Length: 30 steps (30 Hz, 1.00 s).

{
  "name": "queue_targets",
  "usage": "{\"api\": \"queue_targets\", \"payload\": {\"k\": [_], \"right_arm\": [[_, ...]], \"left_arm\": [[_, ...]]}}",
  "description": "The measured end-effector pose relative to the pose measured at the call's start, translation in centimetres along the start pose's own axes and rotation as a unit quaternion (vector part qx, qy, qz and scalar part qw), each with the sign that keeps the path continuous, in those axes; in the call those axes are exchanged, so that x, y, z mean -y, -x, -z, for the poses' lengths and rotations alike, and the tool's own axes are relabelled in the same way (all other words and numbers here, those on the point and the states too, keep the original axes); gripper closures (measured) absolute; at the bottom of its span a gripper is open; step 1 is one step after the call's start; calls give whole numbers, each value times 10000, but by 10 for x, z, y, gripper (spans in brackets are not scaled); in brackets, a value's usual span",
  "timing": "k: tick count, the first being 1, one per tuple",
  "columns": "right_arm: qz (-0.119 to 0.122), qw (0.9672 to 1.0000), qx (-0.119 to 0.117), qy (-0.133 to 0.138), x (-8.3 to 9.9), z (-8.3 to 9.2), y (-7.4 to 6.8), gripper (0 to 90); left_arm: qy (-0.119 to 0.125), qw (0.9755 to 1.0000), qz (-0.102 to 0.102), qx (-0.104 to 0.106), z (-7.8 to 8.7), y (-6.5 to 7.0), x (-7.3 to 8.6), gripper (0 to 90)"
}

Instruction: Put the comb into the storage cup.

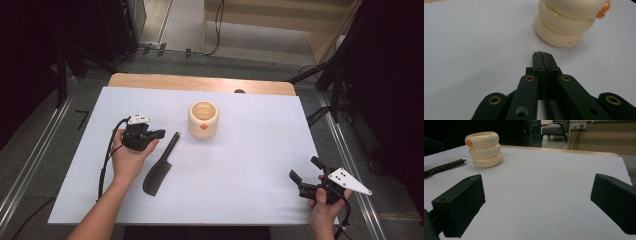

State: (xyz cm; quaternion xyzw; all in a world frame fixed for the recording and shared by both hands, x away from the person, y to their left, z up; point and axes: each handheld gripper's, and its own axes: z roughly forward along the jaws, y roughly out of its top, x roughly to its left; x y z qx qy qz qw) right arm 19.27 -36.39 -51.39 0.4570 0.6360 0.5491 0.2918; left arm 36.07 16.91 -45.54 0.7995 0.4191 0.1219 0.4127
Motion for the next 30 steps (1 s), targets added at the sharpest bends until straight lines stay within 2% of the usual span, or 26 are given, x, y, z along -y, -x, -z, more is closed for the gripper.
{"api": "queue_targets", "payload": {"k": [4,13,19,24,28,30], "right_arm": [[3,10000,-3,0,0,0,0,0],[-1,10000,-9,12,0,0,0,0],[0,10000,-13,17,0,0,0,0],[8,10000,-9,4,0,0,0,0],[2,10000,-22,21,0,0,1,0],[-20,10000,-10,29,0,0,1,0]], "left_arm": [[-158,9998,87,-63,-15,-1,-2,900],[-372,9990,241,-105,-36,-3,-5,900],[-590,9981,107,-147,-48,1,-6,900],[-661,9973,229,-241,-57,1,-10,900],[-707,9969,256,-233,-61,2,-10,900],[-721,9970,225,-151,-63,4,-9,900]]}}
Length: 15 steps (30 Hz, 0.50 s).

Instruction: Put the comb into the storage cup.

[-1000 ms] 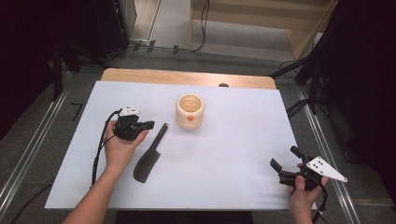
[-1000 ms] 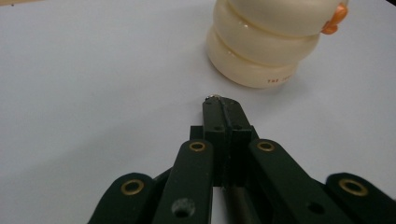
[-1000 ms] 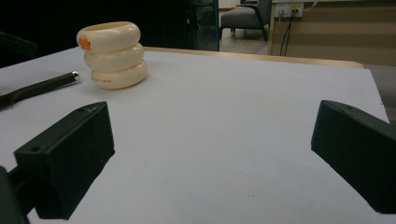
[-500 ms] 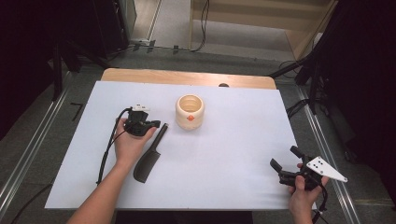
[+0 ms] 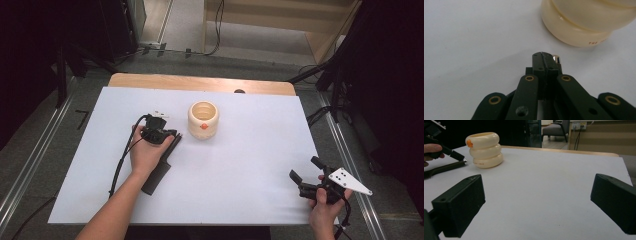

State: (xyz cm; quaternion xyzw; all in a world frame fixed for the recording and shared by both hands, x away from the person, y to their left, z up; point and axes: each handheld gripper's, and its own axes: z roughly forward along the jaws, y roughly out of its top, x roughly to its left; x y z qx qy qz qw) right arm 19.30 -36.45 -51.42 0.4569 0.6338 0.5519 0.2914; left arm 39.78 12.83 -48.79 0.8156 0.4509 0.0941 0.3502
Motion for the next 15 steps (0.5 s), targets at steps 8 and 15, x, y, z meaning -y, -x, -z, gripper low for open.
{"api": "queue_targets", "payload": {"k": [8,15], "right_arm": [[9,10000,-14,-5,0,0,0,0],[26,10000,3,-10,0,0,0,0]], "left_arm": [[-189,9995,-200,169,-5,13,0,900],[-349,9980,-441,305,-8,29,3,900]]}}
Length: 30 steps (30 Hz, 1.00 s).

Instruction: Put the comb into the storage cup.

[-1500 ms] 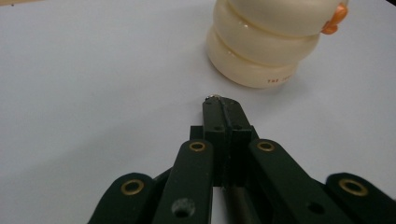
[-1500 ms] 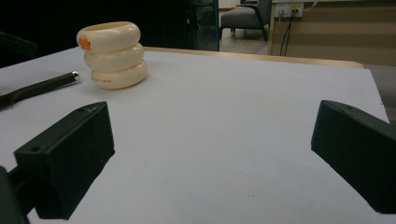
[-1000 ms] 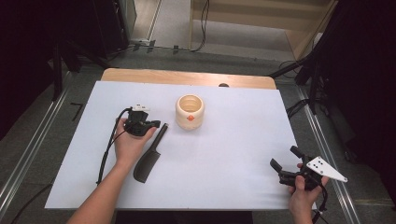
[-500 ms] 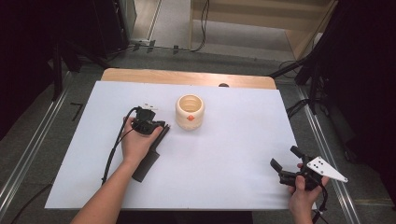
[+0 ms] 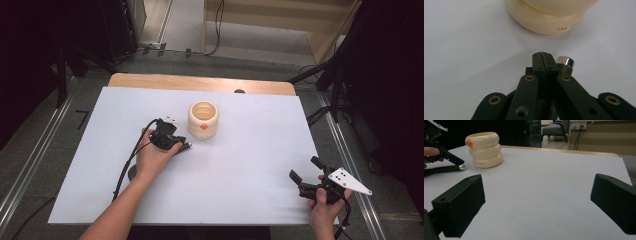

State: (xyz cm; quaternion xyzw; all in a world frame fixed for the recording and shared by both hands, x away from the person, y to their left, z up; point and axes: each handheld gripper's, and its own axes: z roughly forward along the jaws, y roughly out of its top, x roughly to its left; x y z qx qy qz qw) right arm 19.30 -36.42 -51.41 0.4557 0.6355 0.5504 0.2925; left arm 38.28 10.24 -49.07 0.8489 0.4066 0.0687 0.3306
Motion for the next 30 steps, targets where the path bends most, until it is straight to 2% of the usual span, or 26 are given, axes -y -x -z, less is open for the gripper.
{"api": "queue_targets", "payload": {"k": [5,6,10,12,17,24,27,30], "right_arm": [[2,10000,0,-1,0,0,0,0],[-1,10000,0,5,0,0,0,0],[5,10000,6,0,0,0,0,0],[5,10000,8,1,0,0,0,0],[3,10000,13,-1,0,0,0,0],[1,10000,29,-24,0,0,-1,0],[4,10000,38,-20,0,0,-1,0],[15,10000,53,-30,0,0,-1,0]], "left_arm": [[-73,9998,-178,76,0,12,2,900],[-73,9995,-318,57,1,18,5,900],[-128,9990,-403,142,2,25,11,900],[-174,9986,-463,206,4,32,19,900],[-133,9985,-462,278,10,37,32,900],[-80,9984,-433,363,30,41,58,900],[-76,9985,-427,338,35,40,65,900],[-43,9989,-309,353,46,36,77,900]]}}
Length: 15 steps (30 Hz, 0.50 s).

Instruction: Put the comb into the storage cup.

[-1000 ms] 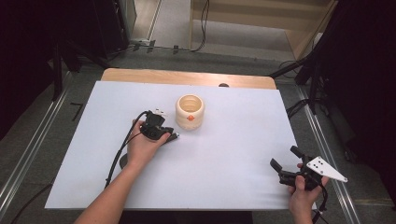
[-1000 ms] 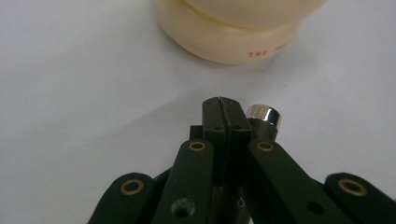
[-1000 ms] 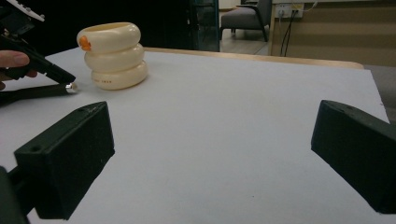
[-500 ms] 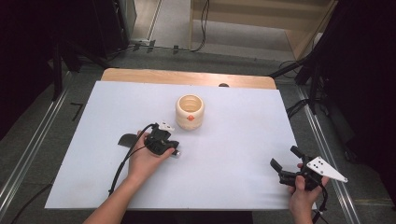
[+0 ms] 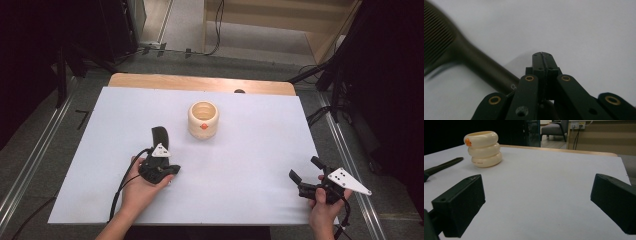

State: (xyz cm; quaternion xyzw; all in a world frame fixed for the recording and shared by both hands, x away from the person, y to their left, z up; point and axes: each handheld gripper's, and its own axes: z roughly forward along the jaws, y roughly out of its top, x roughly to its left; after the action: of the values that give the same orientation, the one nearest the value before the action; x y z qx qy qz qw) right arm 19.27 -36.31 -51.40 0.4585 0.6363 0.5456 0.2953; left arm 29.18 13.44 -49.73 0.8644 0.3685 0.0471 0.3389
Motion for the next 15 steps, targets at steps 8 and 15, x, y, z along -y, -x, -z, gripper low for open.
{"api": "queue_targets", "payload": {"k": [8,15], "right_arm": [[5,10000,9,-18,0,0,-1,0],[12,10000,16,-34,0,0,-1,0]], "left_arm": [[49,9997,207,-106,17,-13,16,900],[244,9990,355,110,29,-19,15,747]]}}
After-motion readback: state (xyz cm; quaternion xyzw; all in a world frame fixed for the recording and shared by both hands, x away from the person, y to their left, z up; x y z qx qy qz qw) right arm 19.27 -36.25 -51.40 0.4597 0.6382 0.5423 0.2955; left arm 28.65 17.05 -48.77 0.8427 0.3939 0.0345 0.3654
